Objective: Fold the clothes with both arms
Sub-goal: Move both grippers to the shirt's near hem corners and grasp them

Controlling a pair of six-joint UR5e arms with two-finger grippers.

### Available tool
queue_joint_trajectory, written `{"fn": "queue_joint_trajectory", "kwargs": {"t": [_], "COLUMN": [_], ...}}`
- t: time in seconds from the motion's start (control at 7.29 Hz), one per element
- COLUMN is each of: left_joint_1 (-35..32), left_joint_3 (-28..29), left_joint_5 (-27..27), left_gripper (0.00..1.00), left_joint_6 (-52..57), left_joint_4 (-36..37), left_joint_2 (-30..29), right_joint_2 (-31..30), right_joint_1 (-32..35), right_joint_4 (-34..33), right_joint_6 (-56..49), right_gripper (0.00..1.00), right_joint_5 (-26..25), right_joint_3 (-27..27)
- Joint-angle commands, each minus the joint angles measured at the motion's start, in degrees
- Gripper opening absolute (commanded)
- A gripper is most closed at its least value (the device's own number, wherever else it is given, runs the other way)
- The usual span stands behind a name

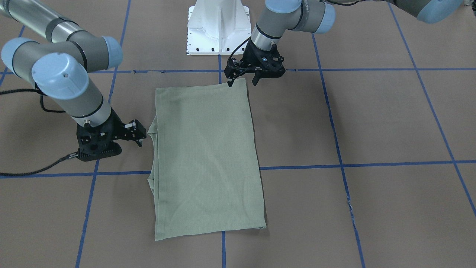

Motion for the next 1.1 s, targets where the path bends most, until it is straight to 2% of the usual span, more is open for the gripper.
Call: {"fn": "queue_joint_trajectory", "kwargs": {"t": [0.0, 0.27, 0.96], "left_joint_1": [2.67, 3.28, 4.26], "left_joint_3": [1.8, 4.78, 6.02], "left_joint_5": [1.45, 1.45, 1.45], "left_gripper": [0.98, 0.94, 0.82], "left_joint_6": [-1.84, -2.62, -3.59], "left_joint_4": [1.32, 1.33, 1.07], "left_joint_2": [0.51, -0.01, -0.98], "right_joint_2": [-3.03, -3.03, -3.12], "right_joint_1": [-3.25, -3.7, -3.79], "right_joint_4": [-0.28, -0.28, -0.37], "right_joint_6": [7.29, 7.58, 7.49], "right_gripper": [1.0, 1.0, 1.0], "right_joint_5": [-0.23, -0.14, -0.14], "right_joint_3": [5.68, 5.68, 5.51]}}
